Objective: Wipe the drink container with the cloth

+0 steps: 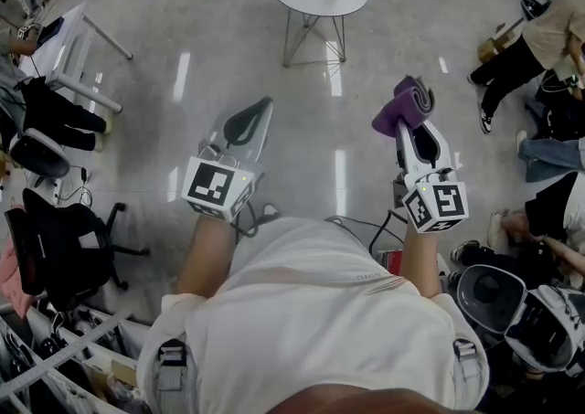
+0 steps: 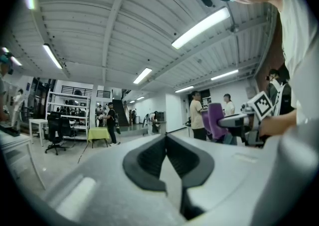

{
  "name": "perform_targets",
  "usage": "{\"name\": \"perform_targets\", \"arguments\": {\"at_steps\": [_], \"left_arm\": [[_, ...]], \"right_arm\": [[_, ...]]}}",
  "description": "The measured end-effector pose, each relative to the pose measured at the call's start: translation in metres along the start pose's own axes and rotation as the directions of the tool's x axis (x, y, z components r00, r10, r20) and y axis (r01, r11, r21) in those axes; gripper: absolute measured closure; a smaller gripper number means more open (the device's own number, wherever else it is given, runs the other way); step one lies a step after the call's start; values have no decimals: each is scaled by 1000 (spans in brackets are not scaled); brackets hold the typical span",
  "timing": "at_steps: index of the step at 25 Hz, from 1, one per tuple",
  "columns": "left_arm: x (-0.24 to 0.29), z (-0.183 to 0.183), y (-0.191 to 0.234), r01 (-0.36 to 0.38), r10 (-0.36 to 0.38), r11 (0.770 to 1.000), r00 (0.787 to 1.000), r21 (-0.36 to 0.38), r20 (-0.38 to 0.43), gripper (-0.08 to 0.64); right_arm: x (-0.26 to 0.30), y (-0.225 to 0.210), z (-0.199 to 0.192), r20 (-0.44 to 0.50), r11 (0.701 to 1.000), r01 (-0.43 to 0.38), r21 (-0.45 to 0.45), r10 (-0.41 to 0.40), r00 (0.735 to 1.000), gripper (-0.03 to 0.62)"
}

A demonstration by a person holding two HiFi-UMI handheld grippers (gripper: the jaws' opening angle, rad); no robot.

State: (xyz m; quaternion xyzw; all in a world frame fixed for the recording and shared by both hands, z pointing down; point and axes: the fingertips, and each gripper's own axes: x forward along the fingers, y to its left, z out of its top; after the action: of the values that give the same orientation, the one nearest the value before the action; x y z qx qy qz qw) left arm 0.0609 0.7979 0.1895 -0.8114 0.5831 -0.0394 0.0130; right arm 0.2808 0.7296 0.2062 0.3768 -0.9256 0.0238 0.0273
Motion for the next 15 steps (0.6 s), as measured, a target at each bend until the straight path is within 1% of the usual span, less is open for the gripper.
{"name": "perform_targets", "arguments": {"at_steps": [4,9,13,15], "left_arm": [[-7,-2,22,1,-1,1000,1000,-15,-2,557],[-33,-15,70,-4,4,1000,1000,-19,11,558],[-42,-33,105,1,-1,1000,1000,-18,-18,557],[-41,-37,119,1,-1,1000,1000,-9,-24,558]], "right_arm": [[17,14,1,-14,1000,-10,15,10,1000,495],[51,55,-4,-10,1000,-5,12,5,1000,495],[82,82,-6,-10,1000,8,1,-8,1000,495],[95,91,-2,-3,1000,3,-15,-3,1000,495]]}}
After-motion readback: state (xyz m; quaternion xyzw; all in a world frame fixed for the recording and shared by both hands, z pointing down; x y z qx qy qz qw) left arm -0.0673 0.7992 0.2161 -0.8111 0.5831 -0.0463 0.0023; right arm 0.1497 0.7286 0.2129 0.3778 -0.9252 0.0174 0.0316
